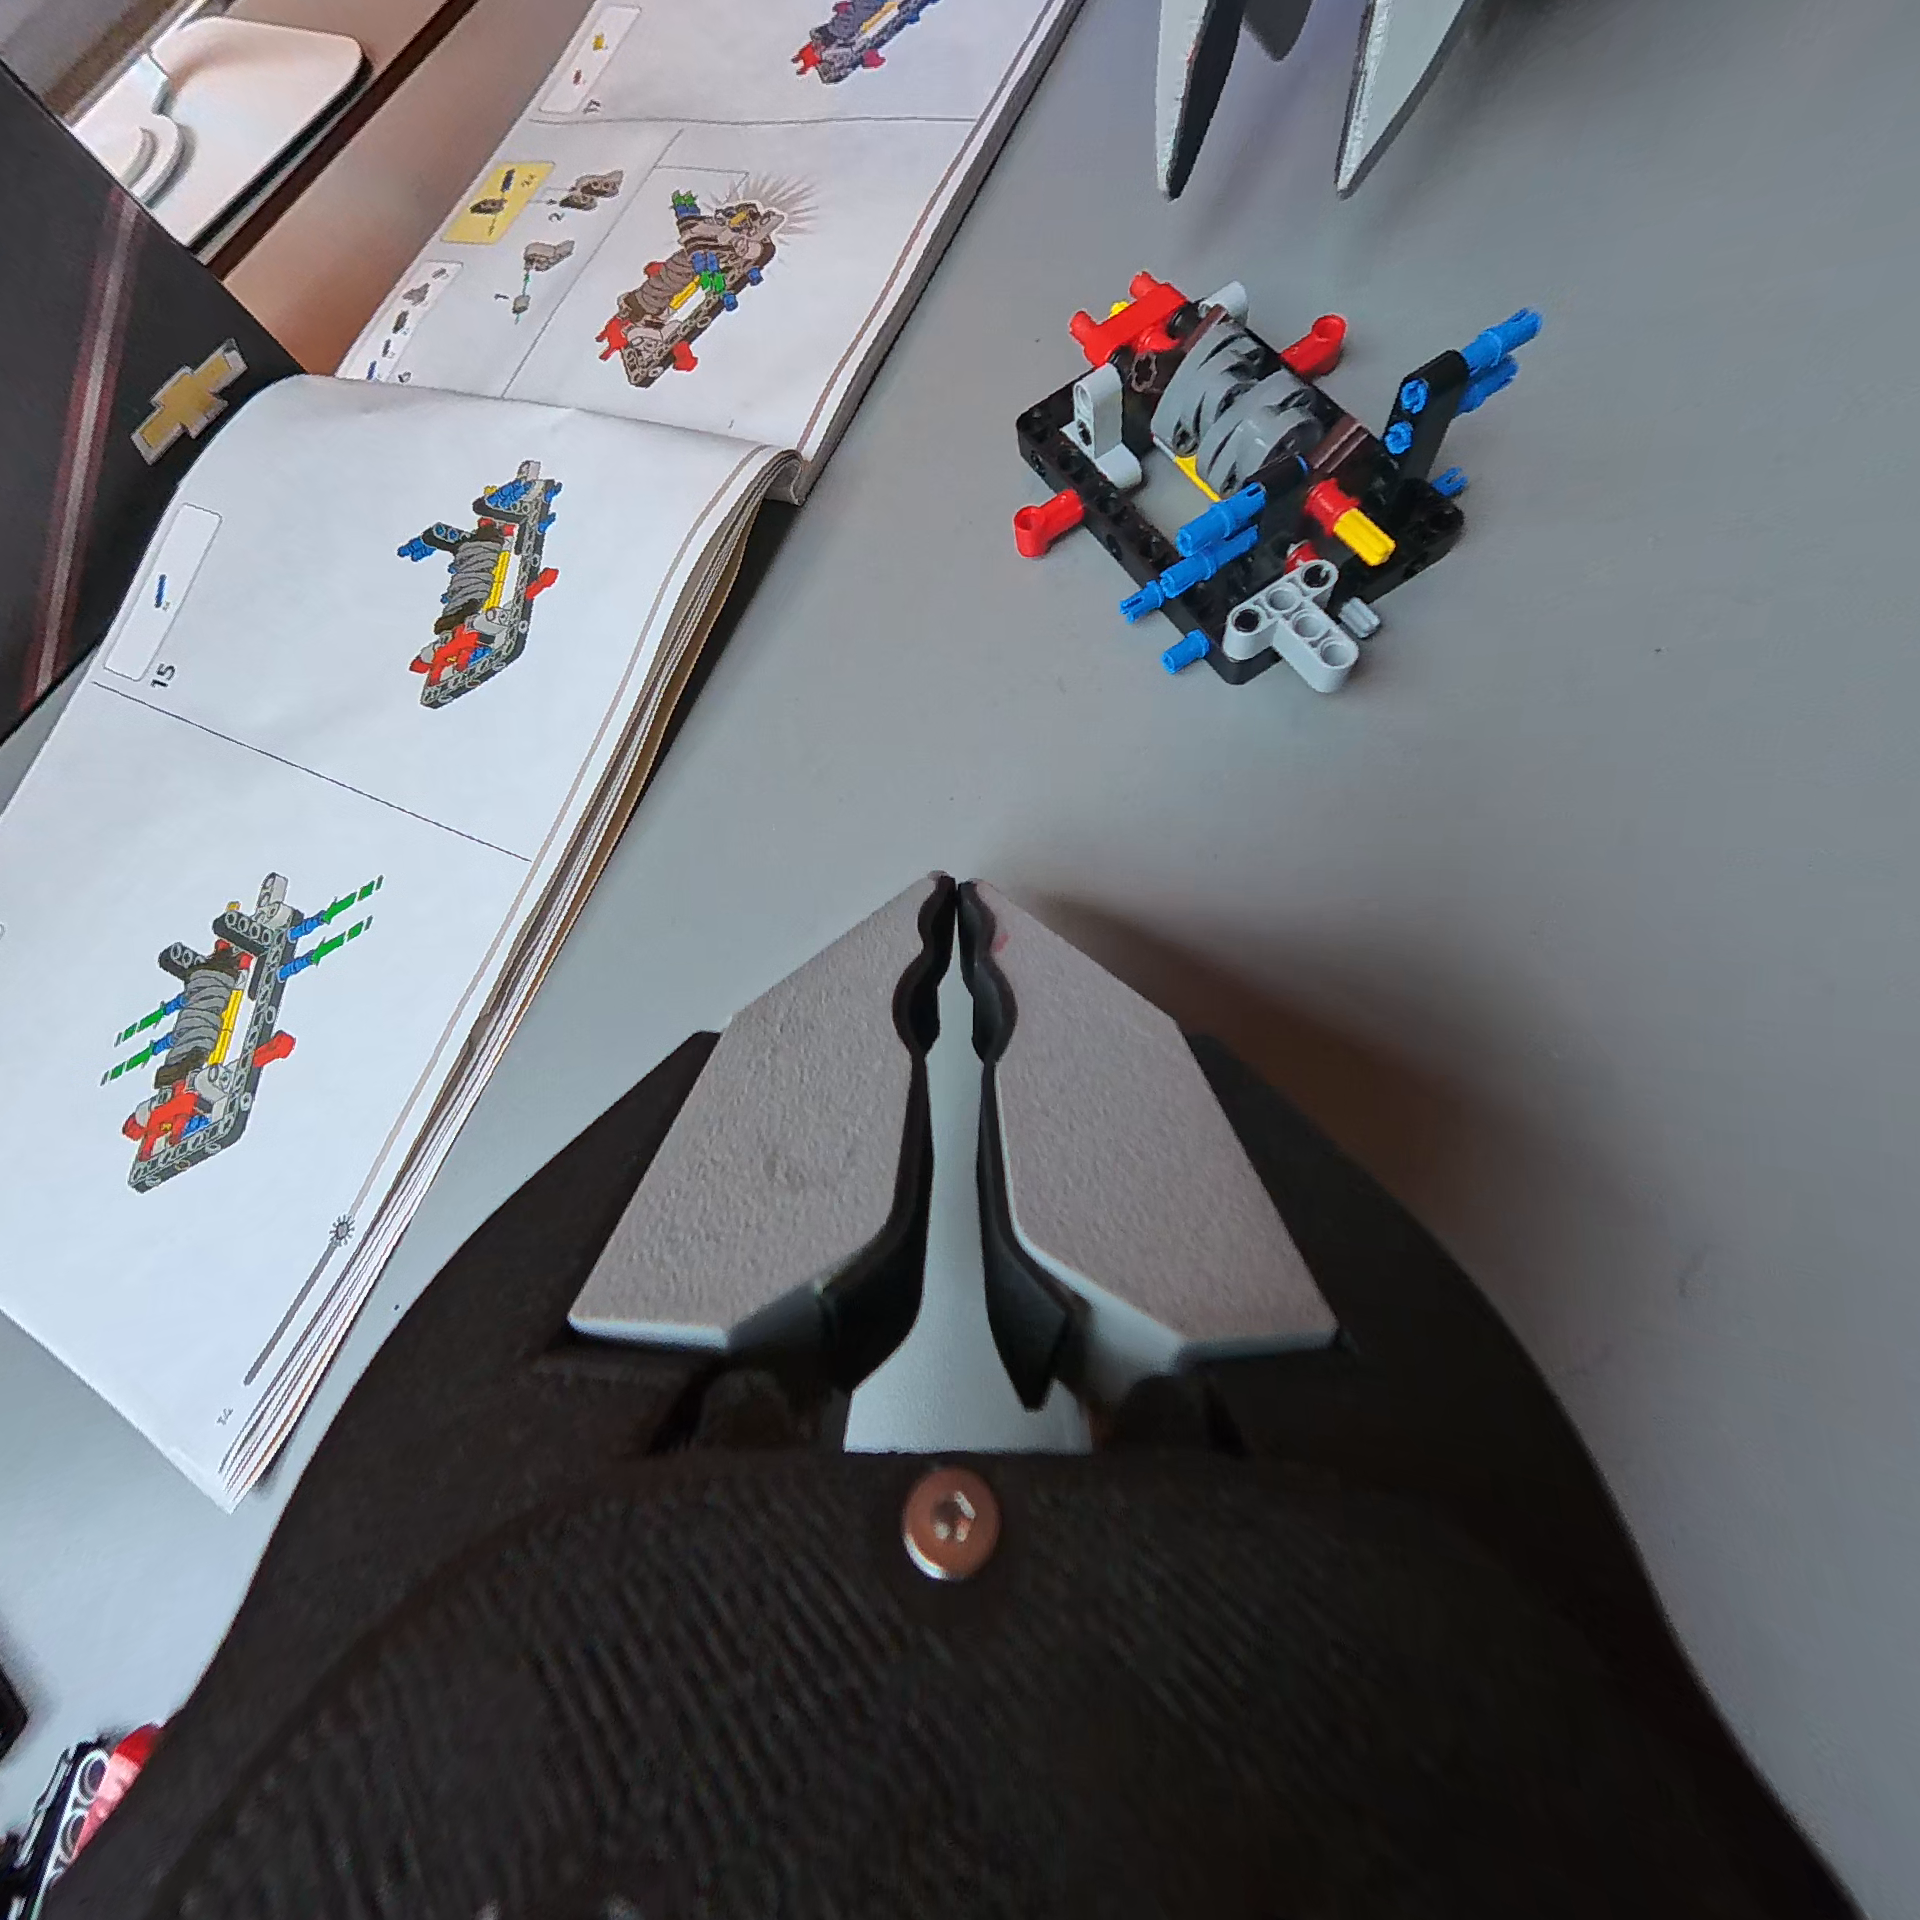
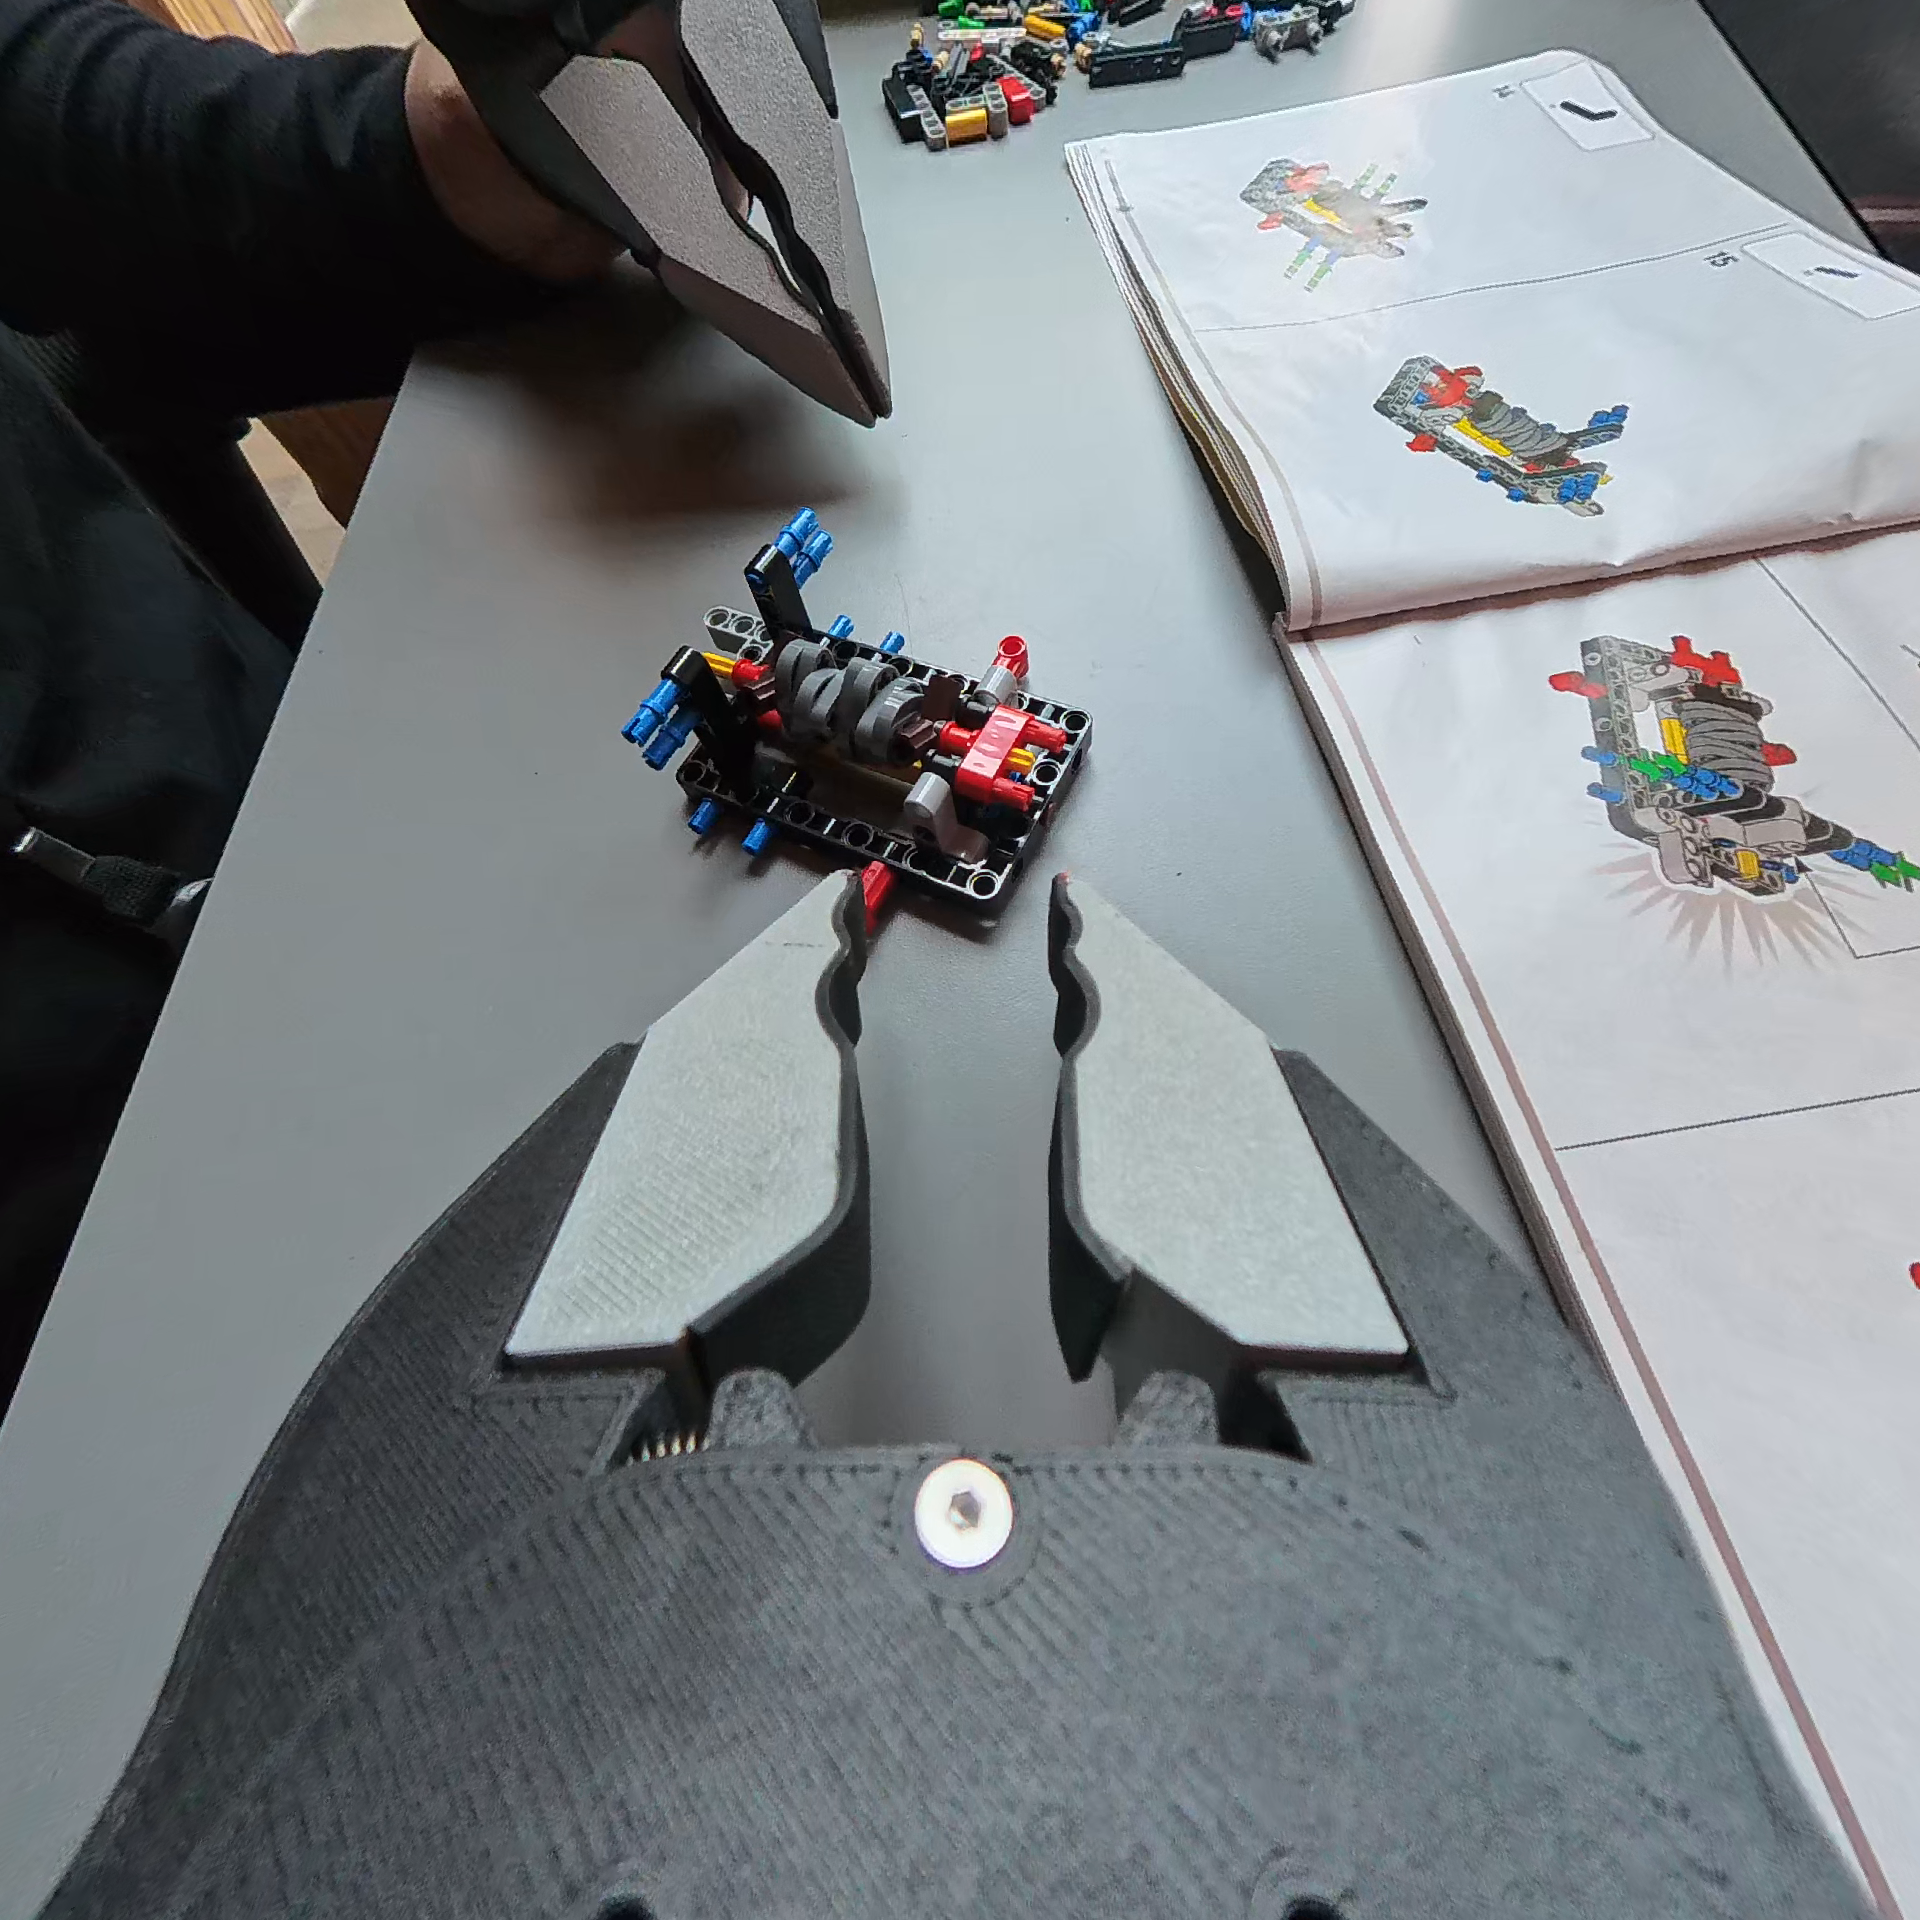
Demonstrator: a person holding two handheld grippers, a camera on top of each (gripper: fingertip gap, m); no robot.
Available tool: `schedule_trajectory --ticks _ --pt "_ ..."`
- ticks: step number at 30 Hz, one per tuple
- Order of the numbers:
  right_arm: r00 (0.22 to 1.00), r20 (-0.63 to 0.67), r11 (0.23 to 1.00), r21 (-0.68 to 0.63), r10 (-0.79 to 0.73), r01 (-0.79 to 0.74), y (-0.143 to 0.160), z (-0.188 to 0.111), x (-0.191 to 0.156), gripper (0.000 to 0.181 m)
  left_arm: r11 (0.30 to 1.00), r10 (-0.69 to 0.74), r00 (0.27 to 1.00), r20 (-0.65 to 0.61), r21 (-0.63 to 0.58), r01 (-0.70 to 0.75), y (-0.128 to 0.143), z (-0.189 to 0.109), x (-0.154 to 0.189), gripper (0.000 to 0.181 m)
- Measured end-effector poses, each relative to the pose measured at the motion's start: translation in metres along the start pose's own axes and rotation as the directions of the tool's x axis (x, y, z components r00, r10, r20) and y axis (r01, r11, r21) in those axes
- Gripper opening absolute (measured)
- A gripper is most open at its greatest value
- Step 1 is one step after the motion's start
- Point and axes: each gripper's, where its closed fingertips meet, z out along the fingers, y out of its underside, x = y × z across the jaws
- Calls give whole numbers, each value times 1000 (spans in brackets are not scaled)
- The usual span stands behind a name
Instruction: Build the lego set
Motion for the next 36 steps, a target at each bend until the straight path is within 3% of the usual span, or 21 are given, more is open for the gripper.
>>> schedule_trajectory --ticks 36 --pt "1000 5 1000 -22 -21 21 3 2 -3 28 1000 -1 1000 -11 -5 1 1 1 1 0"
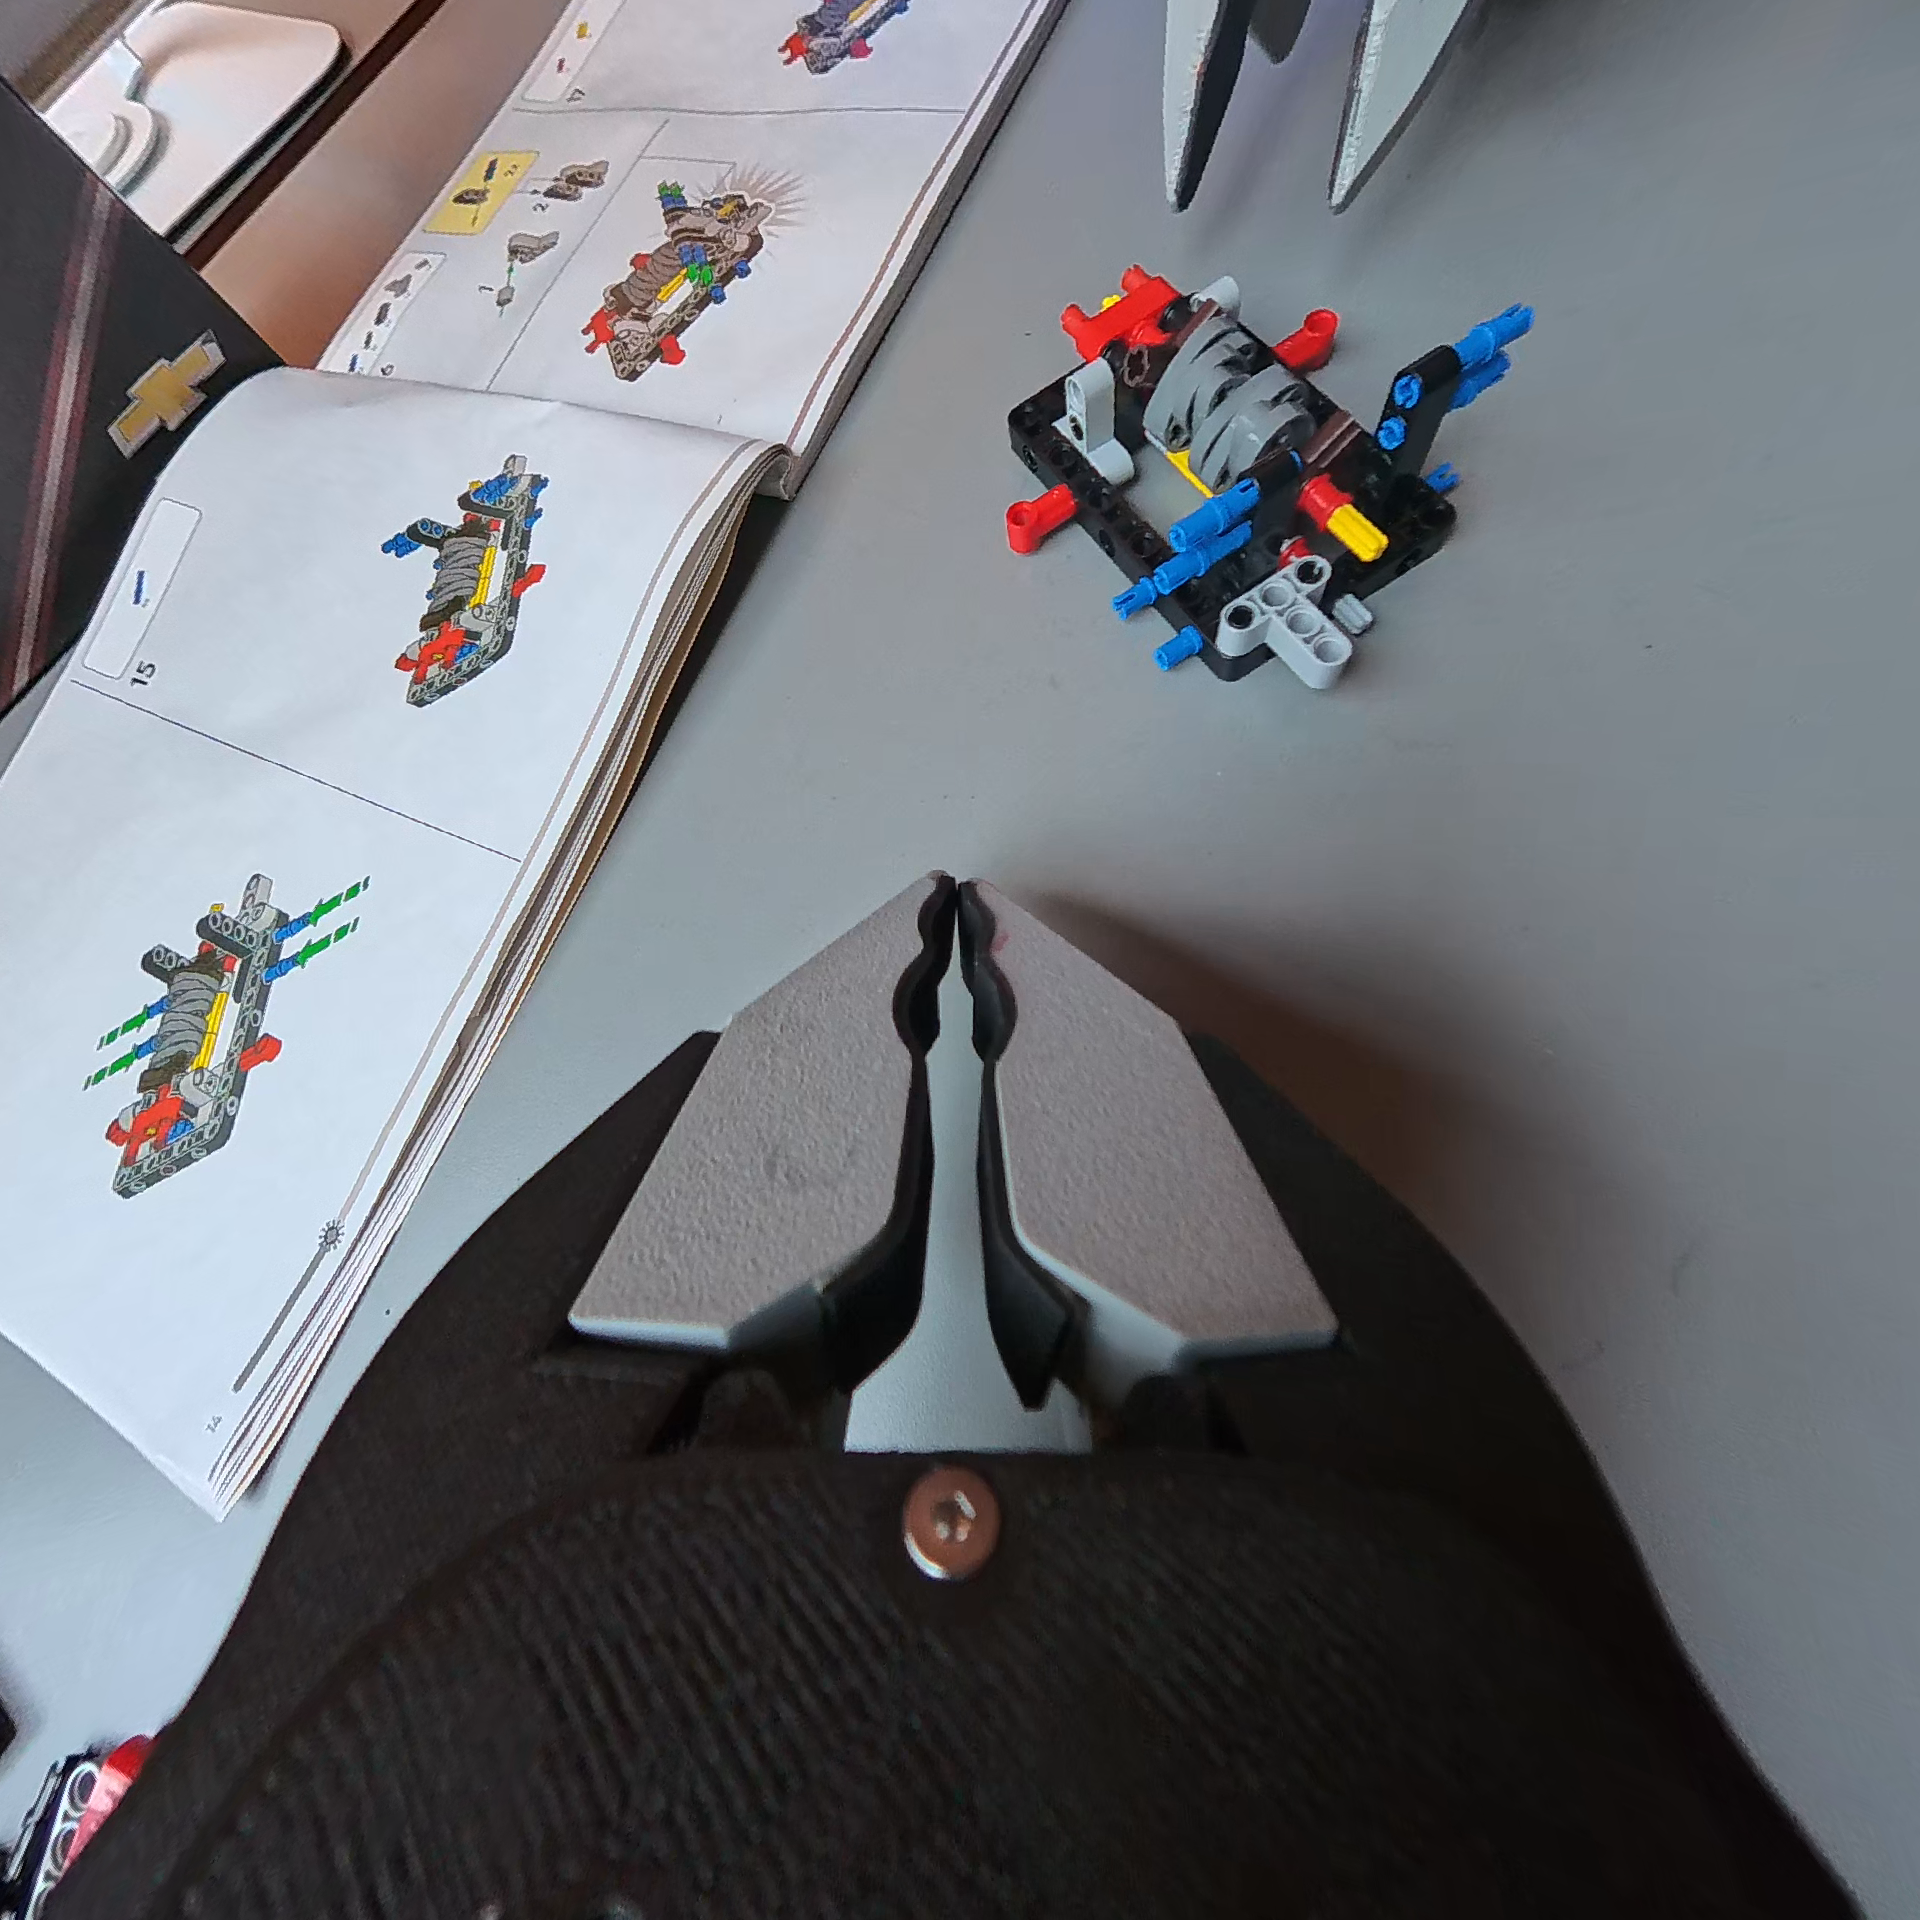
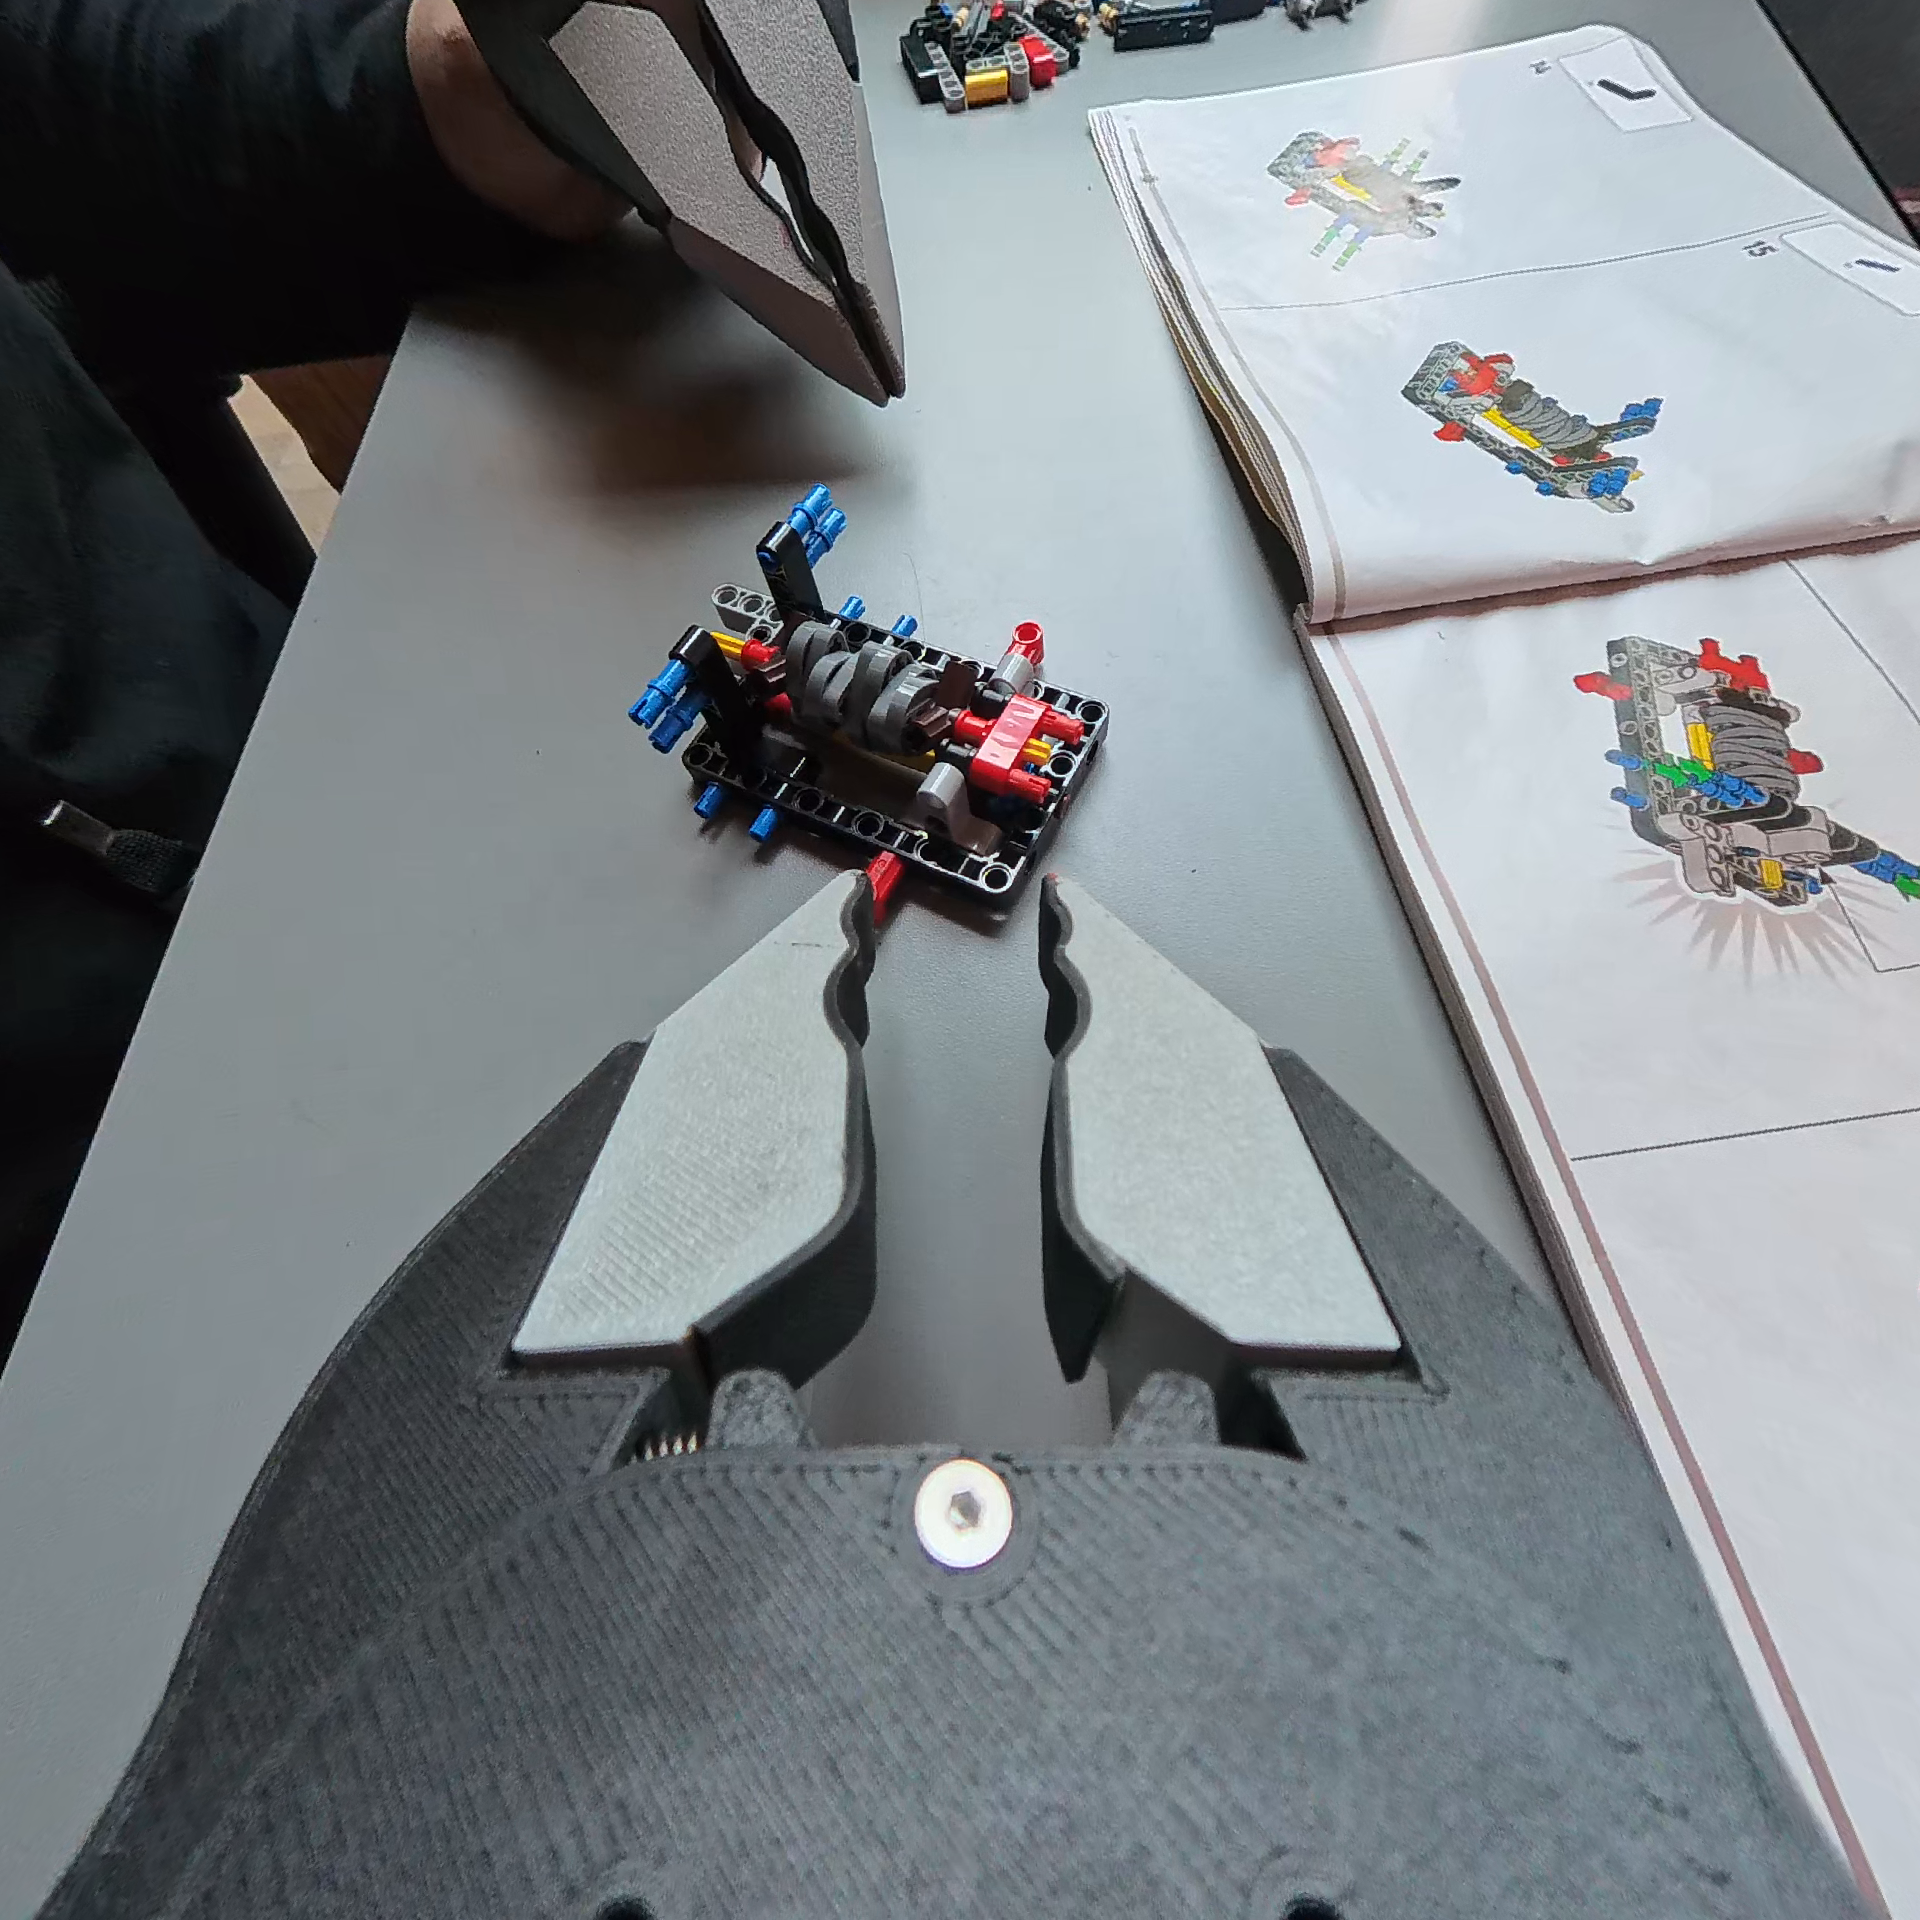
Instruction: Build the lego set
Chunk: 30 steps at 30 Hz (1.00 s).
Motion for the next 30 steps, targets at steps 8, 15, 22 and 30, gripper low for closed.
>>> schedule_trajectory --ticks 8,15,22,30 --pt "1000 1 1000 -2 -2 2 0 0 0 28 1000 3 1000 3 -2 -3 0 0 0 0" --pt "1000 6 1000 -2 -3 3 0 0 -1 28 1000 3 1000 3 -1 -3 0 0 0 0" --pt "999 13 996 79 29 -30 -8 -9 3 29 977 -120 947 299 202 60 -16 -40 -56 1" --pt "998 -29 989 136 56 -52 -12 -19 12 29 904 -403 772 492 344 253 21 -140 -119 35"
